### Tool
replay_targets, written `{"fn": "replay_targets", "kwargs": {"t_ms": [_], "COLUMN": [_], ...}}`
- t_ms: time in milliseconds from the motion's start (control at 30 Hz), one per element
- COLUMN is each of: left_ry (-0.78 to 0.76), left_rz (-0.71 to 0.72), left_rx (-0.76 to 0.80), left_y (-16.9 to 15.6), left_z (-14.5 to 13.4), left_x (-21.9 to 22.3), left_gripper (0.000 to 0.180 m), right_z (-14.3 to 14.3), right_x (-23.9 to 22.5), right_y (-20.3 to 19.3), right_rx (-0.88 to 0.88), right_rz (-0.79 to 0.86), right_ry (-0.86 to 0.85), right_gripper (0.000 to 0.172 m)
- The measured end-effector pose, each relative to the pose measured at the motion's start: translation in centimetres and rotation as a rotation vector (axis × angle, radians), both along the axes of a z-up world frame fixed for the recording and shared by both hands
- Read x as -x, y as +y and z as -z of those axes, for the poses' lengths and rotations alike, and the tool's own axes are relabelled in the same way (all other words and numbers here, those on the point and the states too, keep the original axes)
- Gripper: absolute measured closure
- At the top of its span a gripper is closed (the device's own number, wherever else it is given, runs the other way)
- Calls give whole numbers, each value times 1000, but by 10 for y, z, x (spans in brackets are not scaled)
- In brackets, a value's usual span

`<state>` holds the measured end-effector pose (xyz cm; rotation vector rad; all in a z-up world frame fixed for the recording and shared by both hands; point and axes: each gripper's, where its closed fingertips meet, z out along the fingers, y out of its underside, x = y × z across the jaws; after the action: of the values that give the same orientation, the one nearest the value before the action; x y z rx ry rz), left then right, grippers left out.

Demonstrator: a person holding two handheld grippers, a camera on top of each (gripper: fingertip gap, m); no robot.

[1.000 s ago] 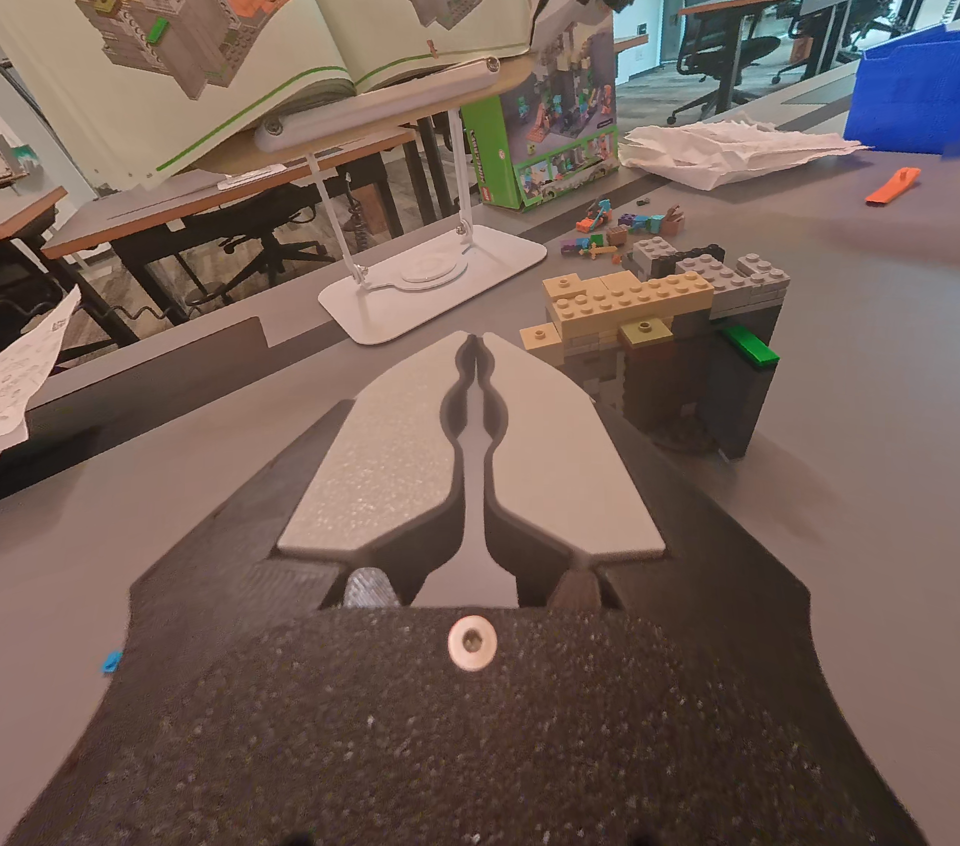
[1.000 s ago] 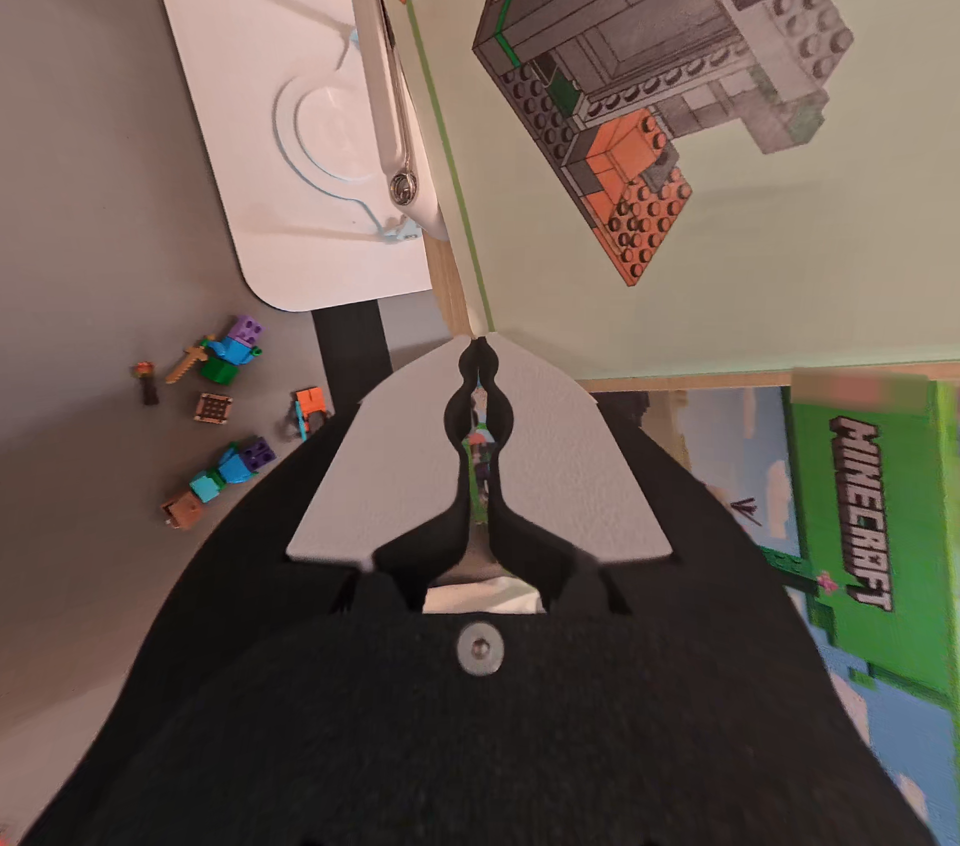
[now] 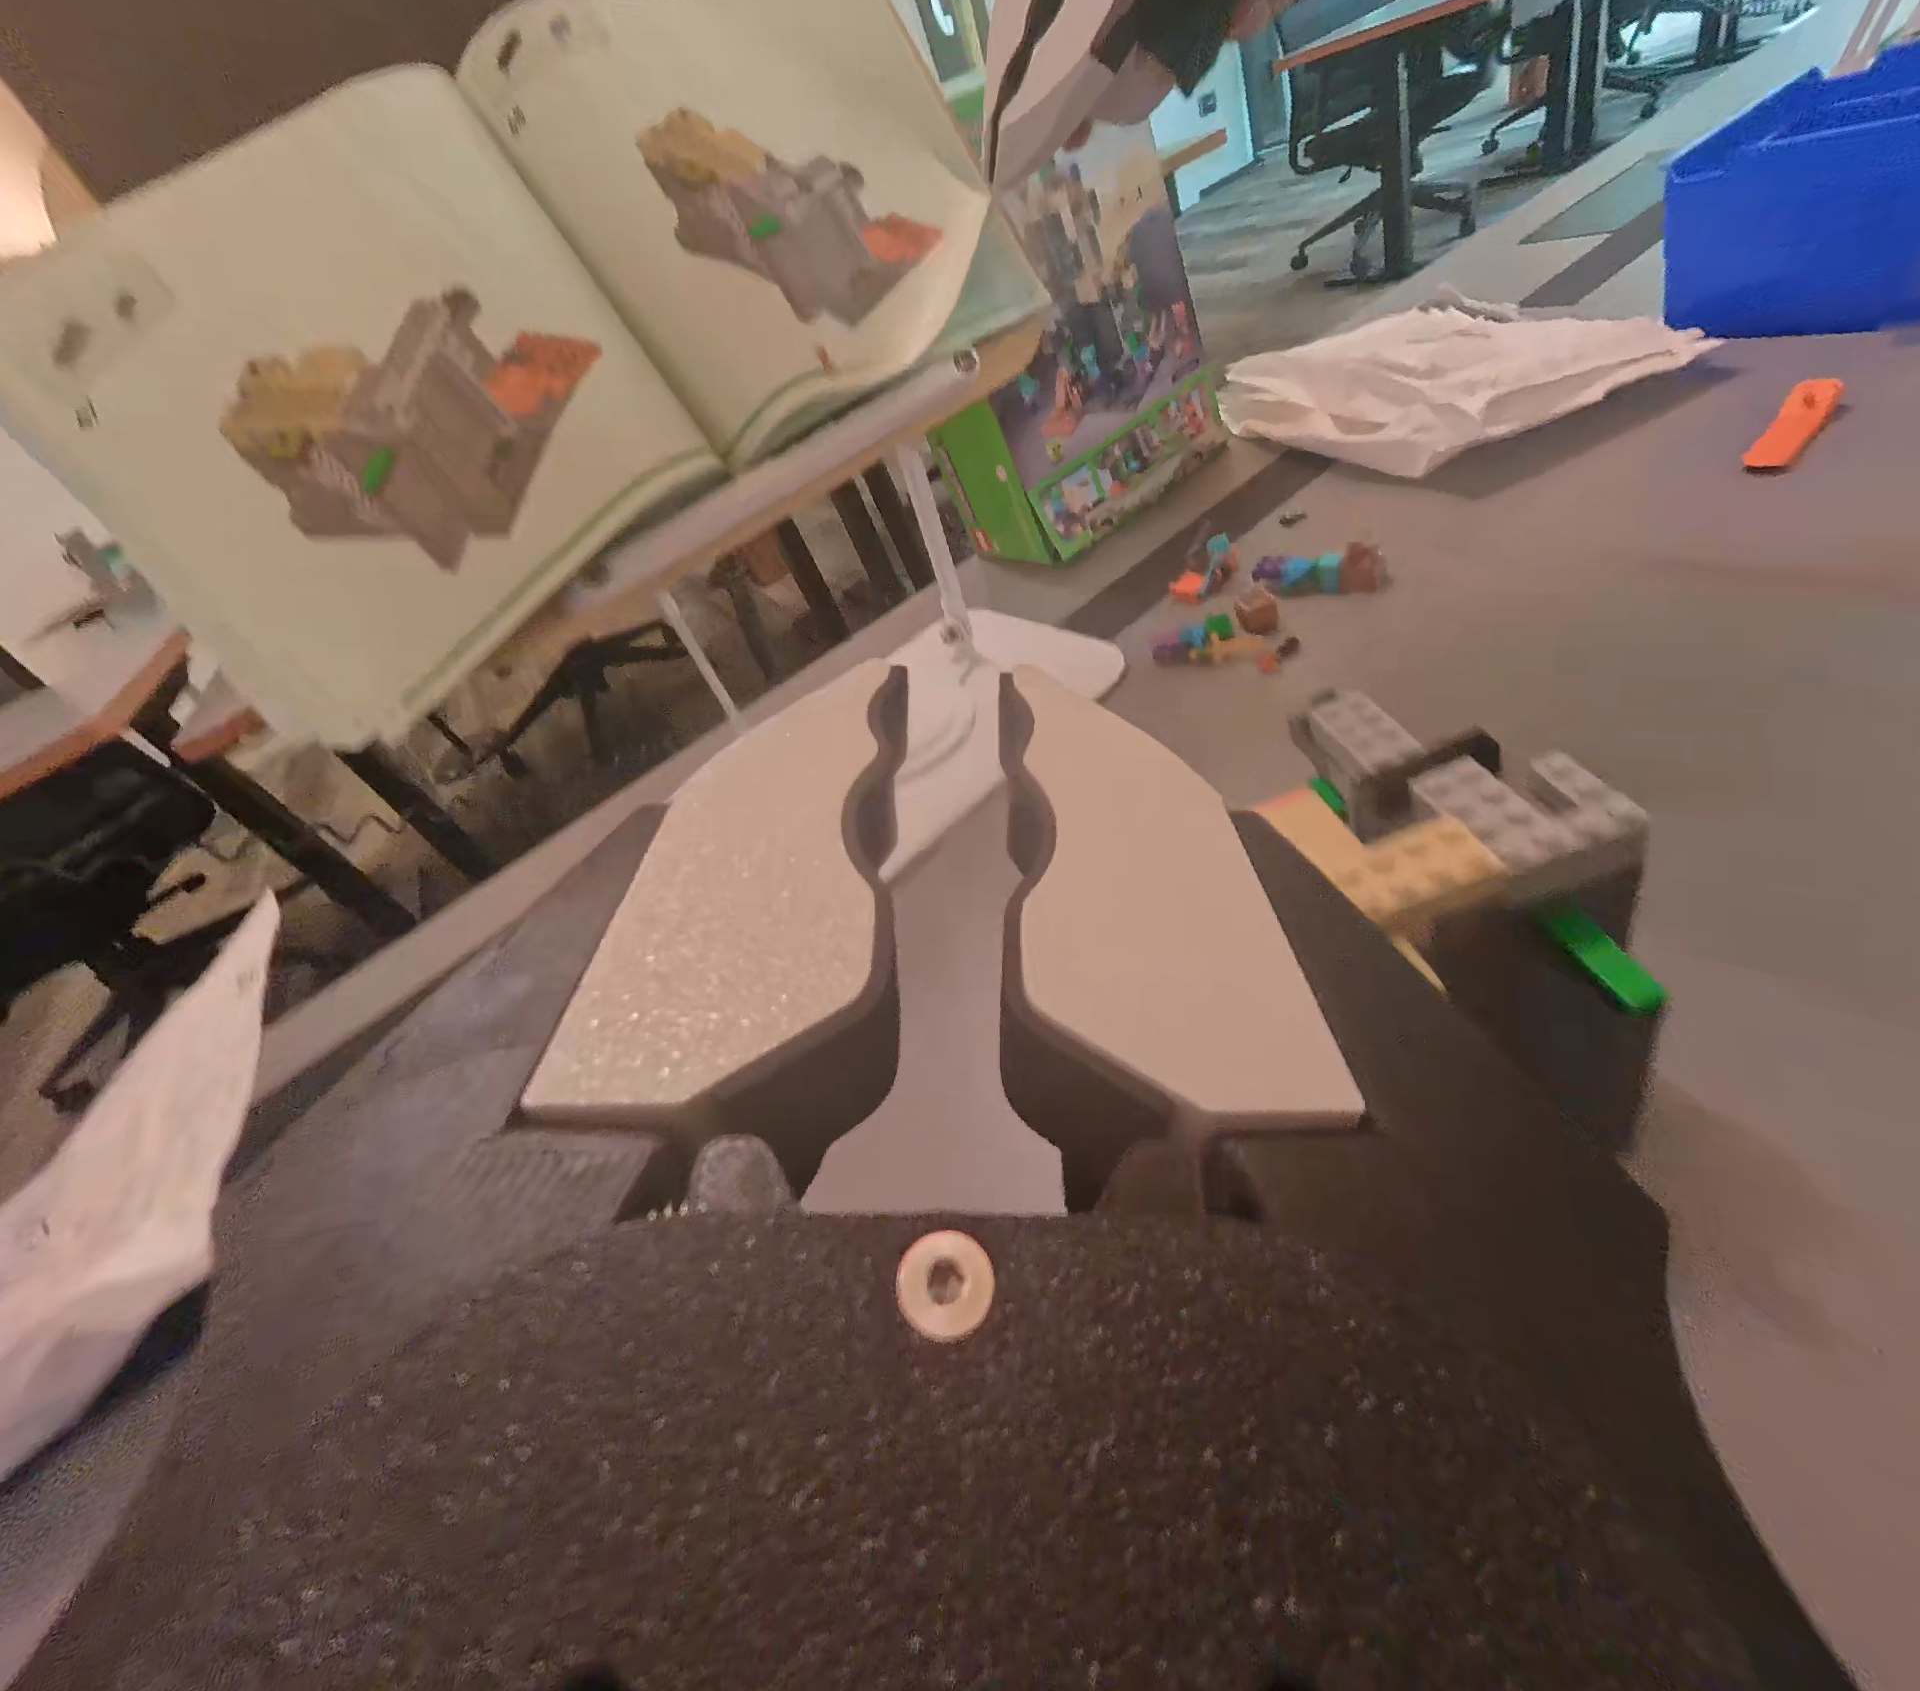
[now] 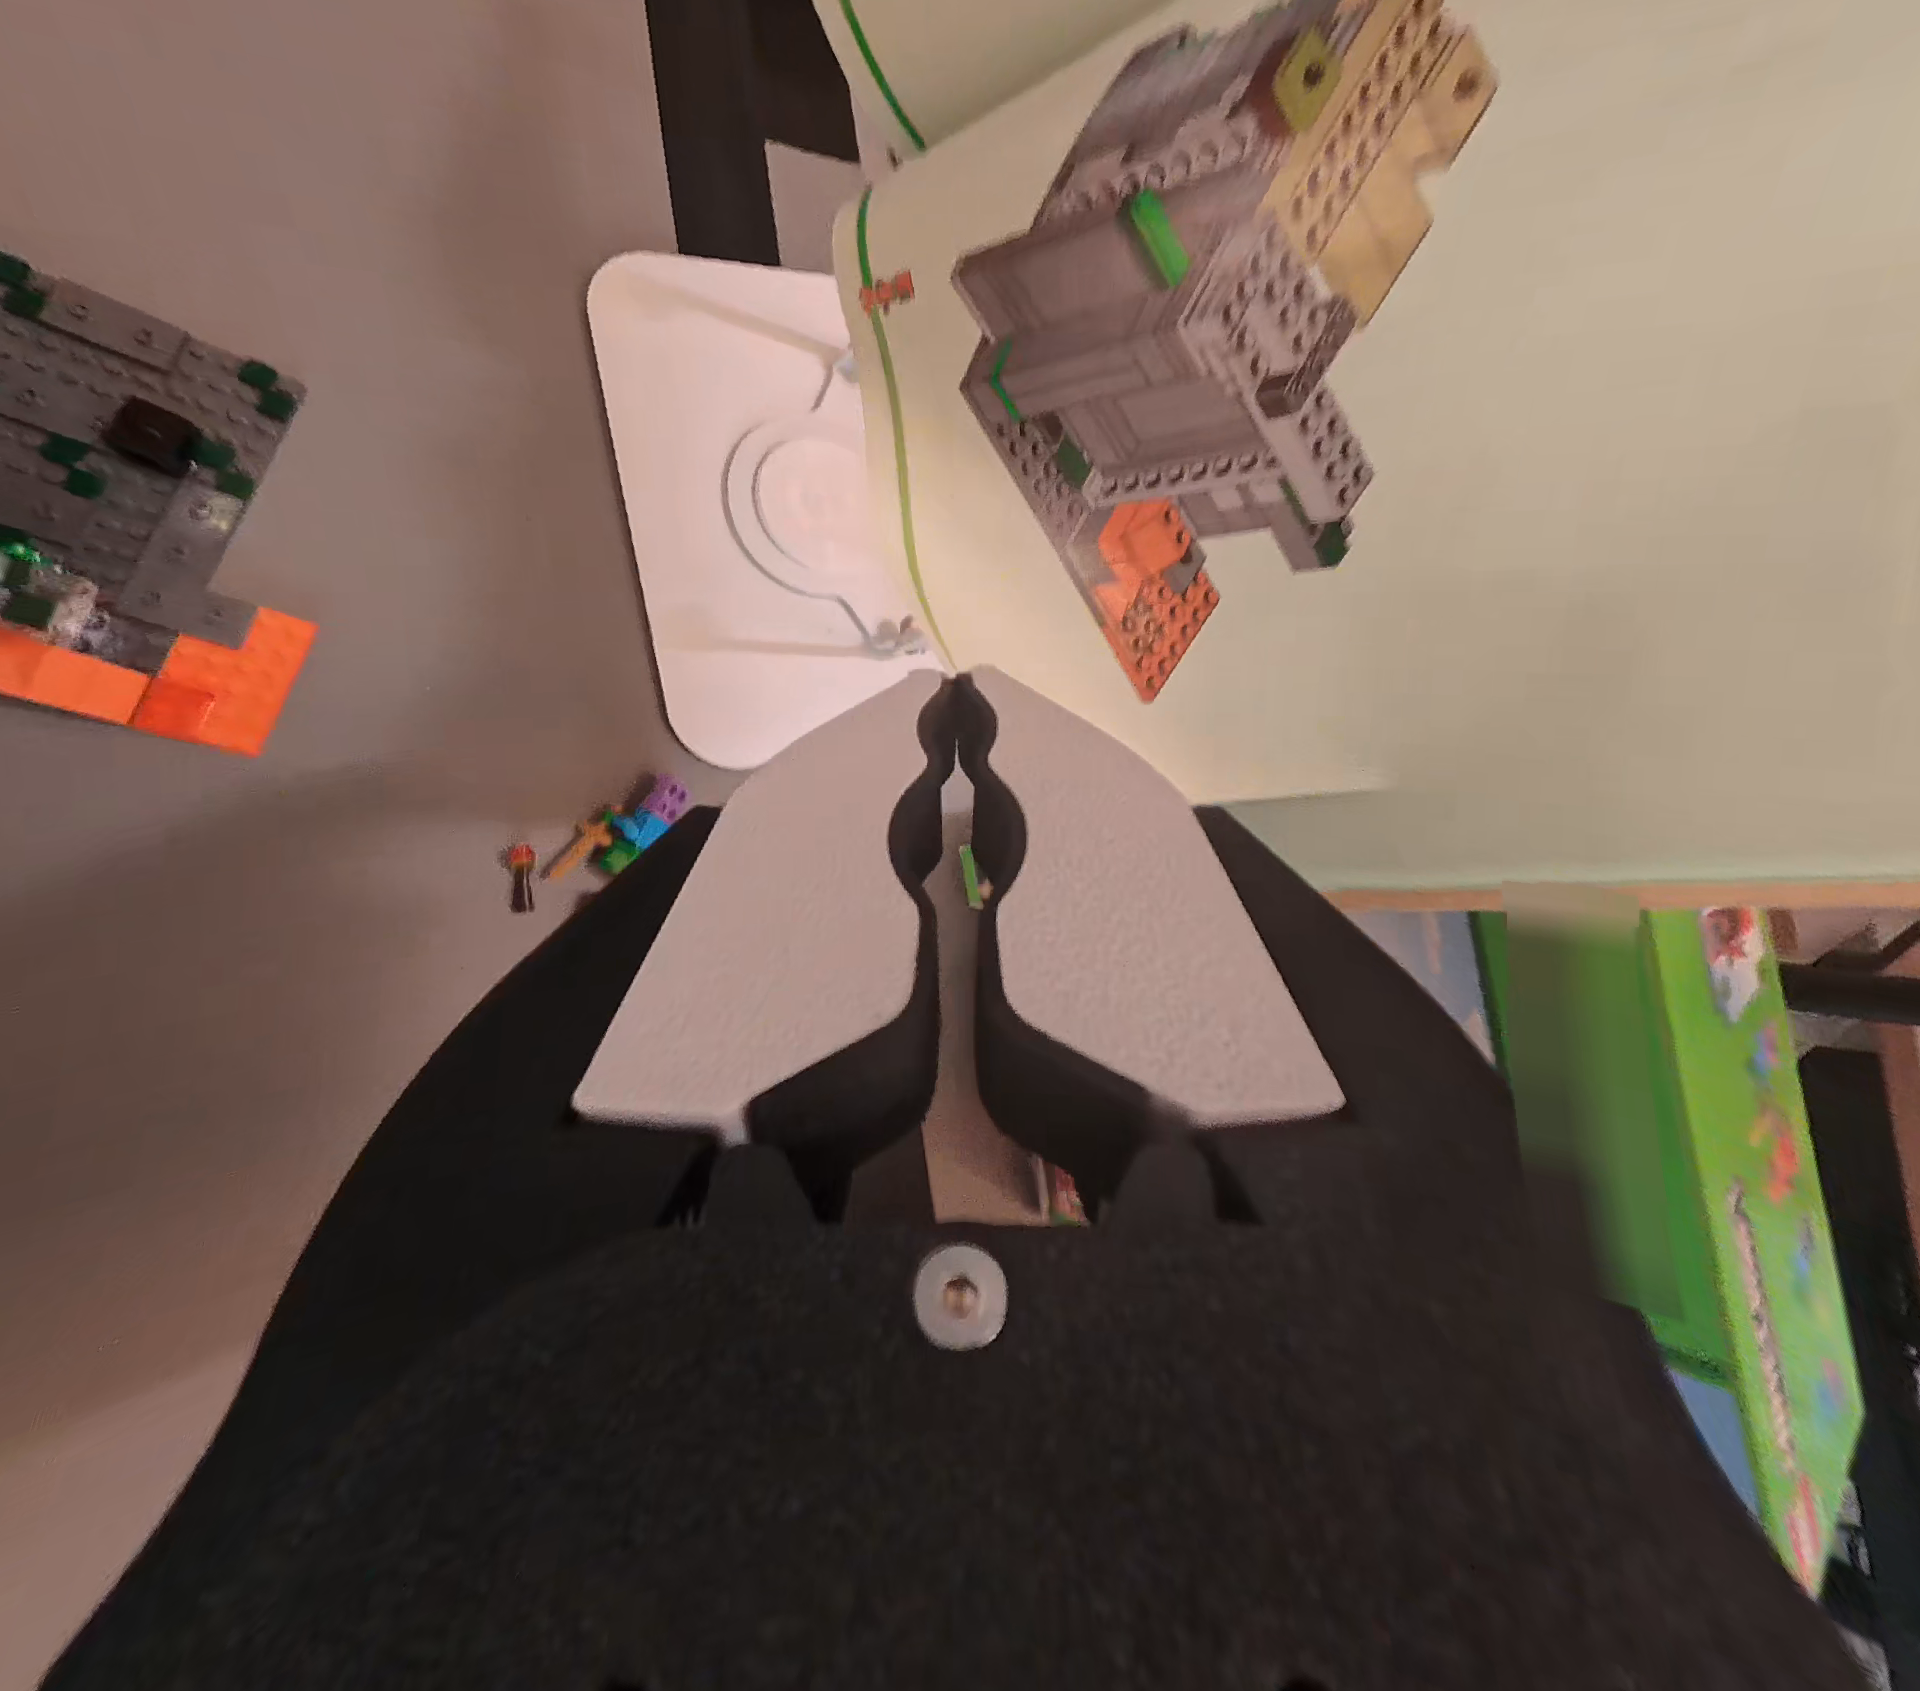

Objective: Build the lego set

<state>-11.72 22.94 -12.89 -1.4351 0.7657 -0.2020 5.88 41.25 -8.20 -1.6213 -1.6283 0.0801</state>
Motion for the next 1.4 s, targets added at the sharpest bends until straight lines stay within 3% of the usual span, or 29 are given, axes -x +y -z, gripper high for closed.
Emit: {"fn": "replay_targets", "kwargs": {"t_ms": [200, 467, 633, 667, 867, 1033, 1400], "left_ry": [66, 148, 150, 148, 132, 134, 119], "left_rz": [45, 73, 84, 82, 70, 62, 62], "left_rx": [-82, -78, -72, -65, -42, -31, -3], "left_y": [47, 109, 112, 111, 105, 100, 96], "left_z": [-42, -49, -36, -33, -25, -19, -5], "left_x": [-36, -86, -93, -92, -80, -73, -65], "left_gripper": [157, 152, 155, 155, 156, 157, 158], "right_z": [-18, -22, -12, -4, 37, 52, 41], "right_x": [31, 50, 16, 10, -19, -21, -18], "right_y": [-10, -16, 1, 4, 23, 38, 45], "right_rx": [-12, -28, -333, -359, -670, -839, -909], "right_rz": [-39, -81, -61, -59, -47, -22, -12], "right_ry": [103, 101, -37, -58, -217, -267, -285], "right_gripper": [172, 172, 169, 145, 129, 134, 172]}}
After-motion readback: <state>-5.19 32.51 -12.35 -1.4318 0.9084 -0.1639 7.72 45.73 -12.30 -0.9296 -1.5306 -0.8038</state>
